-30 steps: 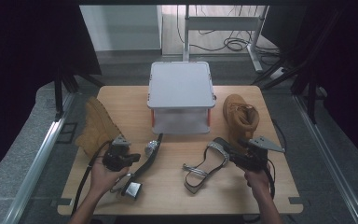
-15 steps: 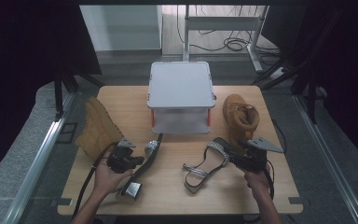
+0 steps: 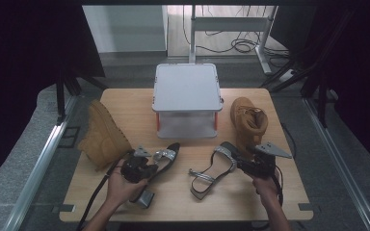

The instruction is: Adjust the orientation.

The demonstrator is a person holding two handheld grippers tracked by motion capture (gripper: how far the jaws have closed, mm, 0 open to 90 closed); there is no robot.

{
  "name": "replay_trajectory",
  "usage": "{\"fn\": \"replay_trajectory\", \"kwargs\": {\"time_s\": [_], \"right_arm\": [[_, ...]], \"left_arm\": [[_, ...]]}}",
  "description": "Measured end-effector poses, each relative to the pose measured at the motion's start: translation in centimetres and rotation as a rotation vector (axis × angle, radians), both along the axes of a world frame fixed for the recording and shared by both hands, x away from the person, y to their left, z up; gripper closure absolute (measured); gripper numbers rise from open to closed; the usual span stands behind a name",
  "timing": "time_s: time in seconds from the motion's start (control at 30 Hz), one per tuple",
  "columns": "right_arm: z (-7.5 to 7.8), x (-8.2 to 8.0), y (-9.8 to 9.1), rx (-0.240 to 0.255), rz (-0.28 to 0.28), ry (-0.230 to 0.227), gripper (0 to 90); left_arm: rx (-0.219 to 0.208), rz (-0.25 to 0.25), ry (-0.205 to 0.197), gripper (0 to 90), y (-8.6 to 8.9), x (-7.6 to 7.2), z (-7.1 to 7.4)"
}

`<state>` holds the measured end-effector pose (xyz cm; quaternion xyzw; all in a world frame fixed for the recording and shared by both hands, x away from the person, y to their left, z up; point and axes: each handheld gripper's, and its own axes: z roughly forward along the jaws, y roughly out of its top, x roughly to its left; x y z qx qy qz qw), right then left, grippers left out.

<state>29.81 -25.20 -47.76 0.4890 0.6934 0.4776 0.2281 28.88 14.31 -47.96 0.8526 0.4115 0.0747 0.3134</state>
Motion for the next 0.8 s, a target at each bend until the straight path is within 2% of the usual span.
{"fn": "replay_trajectory", "kwargs": {"time_s": [0.03, 0.07, 0.1, 0.13, 0.2, 0.3, 0.33, 0.43, 0.5, 0.67, 0.8], "right_arm": [[0.0, 0.0, 0.0, 0.000, -0.001, 0.000, 33.2], [0.0, 0.0, 0.0, 0.000, -0.001, 0.000, 33.2], [0.0, 0.0, -0.1, -0.001, -0.002, 0.001, 33.2], [0.0, -0.1, -0.3, 0.002, -0.008, 0.002, 33.2], [-0.1, -0.1, -0.3, 0.002, -0.010, 0.001, 33.2], [-0.1, -0.1, -0.7, 0.009, -0.023, 0.004, 33.2], [-0.1, -0.1, -0.7, 0.009, -0.023, 0.004, 33.2], [-0.2, 0.0, -0.8, 0.010, -0.032, 0.006, 33.2], [-0.3, 0.0, -0.8, 0.010, -0.034, 0.010, 33.2], [-0.5, -0.1, -0.7, 0.007, -0.036, 0.014, 33.2], [-0.5, -0.2, -0.7, 0.019, -0.034, 0.022, 33.2]], "left_arm": [[0.025, -0.023, 0.010, 87.3, -1.0, -0.3, -0.3], [0.025, -0.023, 0.010, 87.5, -1.0, -0.3, -0.3], [0.059, -0.030, 0.001, 87.5, -1.8, -0.5, -0.7], [0.069, -0.050, -0.002, 88.1, -2.4, -0.6, -1.0], [0.072, -0.053, -0.005, 88.1, -2.7, -0.6, -1.1], [0.029, -0.039, -0.002, 89.3, -2.5, -0.6, -0.4], [0.002, -0.035, -0.005, 89.4, -2.3, -0.7, 0.0], [-0.052, -0.048, -0.007, 89.6, -2.3, -1.2, 1.0], [-0.085, -0.076, 0.007, 89.7, -2.8, -2.0, 1.4], [-0.064, -0.135, 0.052, 89.5, -4.5, -3.3, 0.7], [-0.053, -0.155, 0.065, 89.6, -5.1, -3.8, 0.3]]}}
